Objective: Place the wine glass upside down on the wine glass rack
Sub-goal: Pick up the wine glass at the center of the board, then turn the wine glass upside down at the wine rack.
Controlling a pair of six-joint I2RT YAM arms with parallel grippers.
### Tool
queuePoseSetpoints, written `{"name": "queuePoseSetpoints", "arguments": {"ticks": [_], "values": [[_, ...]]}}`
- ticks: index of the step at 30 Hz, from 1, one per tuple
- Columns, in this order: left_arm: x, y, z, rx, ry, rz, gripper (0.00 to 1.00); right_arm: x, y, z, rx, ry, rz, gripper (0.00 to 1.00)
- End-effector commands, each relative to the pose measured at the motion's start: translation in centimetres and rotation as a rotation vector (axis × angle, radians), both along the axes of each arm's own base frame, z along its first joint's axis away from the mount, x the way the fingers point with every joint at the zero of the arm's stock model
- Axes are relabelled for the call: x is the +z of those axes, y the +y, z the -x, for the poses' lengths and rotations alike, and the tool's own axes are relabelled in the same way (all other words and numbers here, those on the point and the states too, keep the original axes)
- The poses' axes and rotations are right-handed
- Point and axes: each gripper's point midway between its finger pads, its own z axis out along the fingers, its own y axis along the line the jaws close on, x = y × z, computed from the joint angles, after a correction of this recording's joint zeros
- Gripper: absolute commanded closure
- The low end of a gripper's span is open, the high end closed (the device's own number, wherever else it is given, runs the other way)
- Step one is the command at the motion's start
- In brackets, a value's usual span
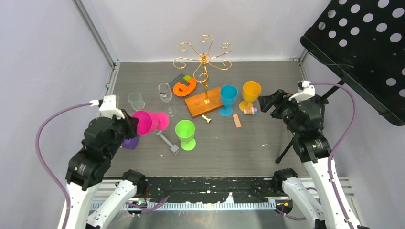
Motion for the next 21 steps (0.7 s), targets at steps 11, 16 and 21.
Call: {"name": "queuePoseSetpoints", "arguments": {"ticks": [11, 16, 21], "values": [[12.2, -3.6, 4.7, -0.3, -0.427, 0.18, 1.0, 11.8, 3.9, 4.6, 0.308, -0.379, 0.045, 0.04], [14.5, -4.8, 5.2, -0.368, -0.535, 0.244, 1.0, 13.9, 4.8, 5.9, 0.358, -0.398, 0.026, 0.04], [16.0, -5.6, 4.8, -0.403, -0.559, 0.258, 1.0, 13.4, 6.3, 5.2, 0.357, -0.366, 0.047, 0.04]]}}
